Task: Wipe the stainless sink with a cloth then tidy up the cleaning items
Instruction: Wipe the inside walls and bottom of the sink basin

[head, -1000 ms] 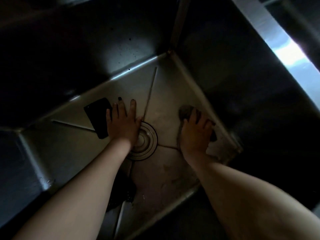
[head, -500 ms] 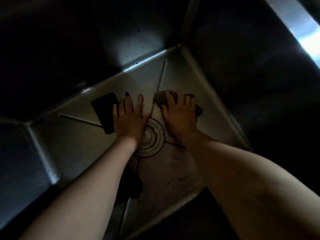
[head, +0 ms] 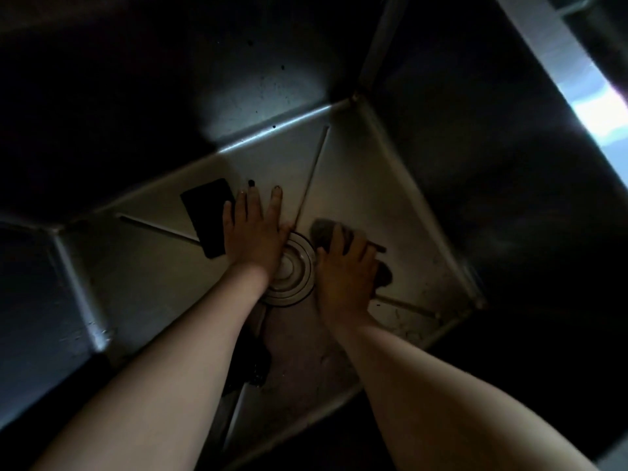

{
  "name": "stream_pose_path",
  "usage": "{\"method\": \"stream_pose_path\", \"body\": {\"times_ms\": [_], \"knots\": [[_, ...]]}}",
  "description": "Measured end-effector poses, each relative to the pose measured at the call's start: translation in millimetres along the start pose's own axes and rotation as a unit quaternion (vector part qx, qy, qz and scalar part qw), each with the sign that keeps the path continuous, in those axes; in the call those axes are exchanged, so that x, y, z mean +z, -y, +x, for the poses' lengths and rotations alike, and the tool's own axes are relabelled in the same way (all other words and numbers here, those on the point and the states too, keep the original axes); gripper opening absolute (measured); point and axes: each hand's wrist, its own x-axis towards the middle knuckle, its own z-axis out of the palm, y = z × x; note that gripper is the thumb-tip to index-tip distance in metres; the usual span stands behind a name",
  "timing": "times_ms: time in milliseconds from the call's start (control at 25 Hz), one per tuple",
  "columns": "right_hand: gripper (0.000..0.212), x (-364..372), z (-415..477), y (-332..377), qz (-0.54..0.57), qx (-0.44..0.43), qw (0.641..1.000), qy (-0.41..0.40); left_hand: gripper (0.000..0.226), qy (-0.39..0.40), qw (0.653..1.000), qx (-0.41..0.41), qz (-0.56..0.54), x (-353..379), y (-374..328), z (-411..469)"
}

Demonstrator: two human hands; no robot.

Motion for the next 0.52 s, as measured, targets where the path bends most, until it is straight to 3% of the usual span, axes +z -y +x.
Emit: {"method": "stream_pose_path", "body": {"times_ms": [80, 200, 400, 520], "knots": [[0.043, -0.6, 3.5, 12.2, 0.016, -0.029, 0.999, -0.002, 0.06, -0.001, 1.0, 0.003, -0.002, -0.9, 1.0, -0.1], [0.048, 5.7, 21.7, 6.9, 0.059, -0.077, 0.994, 0.058, 0.059, 0.002, 1.0, 0.011, -0.003, -3.5, 2.1, -0.2], [0.041, -7.8, 52.8, -20.8, 0.081, -0.041, 0.996, 0.013, 0.056, -0.011, 0.999, 0.023, -0.028, -13.5, 3.9, -8.8], [0.037, -25.9, 64.6, -31.8, 0.07, -0.092, 0.993, -0.011, 0.054, -0.031, 0.997, 0.026, -0.062, -22.5, 5.3, -23.3]]}}
